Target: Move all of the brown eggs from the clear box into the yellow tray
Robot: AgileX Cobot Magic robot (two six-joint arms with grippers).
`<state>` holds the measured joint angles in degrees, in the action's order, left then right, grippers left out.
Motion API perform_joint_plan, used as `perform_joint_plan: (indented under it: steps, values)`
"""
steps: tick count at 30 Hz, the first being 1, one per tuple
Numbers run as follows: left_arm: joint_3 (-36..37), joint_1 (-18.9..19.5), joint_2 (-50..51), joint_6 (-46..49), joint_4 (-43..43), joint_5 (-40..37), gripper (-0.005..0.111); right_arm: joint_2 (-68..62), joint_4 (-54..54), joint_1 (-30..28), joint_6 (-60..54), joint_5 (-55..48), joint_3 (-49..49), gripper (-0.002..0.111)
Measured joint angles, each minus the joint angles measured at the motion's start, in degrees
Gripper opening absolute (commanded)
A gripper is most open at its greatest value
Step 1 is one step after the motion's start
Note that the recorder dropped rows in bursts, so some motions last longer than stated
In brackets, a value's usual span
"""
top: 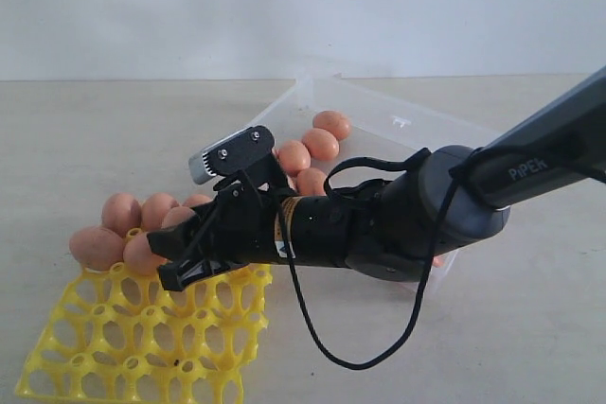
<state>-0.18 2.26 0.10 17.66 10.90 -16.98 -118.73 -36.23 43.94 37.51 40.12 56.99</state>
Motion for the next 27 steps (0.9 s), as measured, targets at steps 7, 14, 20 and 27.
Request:
perform_joint_plan:
  steps: [7,14,20,27]
  values:
    - [0.0,0.0,0.0,0.0,0.0,0.0,-0.004,0.0,-0.1,0.0,-3.1,0.1,0.0,0.048]
    - [0.0,0.0,0.0,0.0,0.0,0.0,-0.004,0.0,-0.1,0.0,-4.3,0.3,0.0,0.064]
    - [0.0,0.0,0.0,0.0,0.0,0.0,-0.004,0.0,0.5,0.0,-4.3,0.5,0.0,0.063]
    - [0.0,0.0,0.0,0.0,0.0,0.0,-0.004,8.8,2.8,0.0,-4.2,0.0,0.0,0.010]
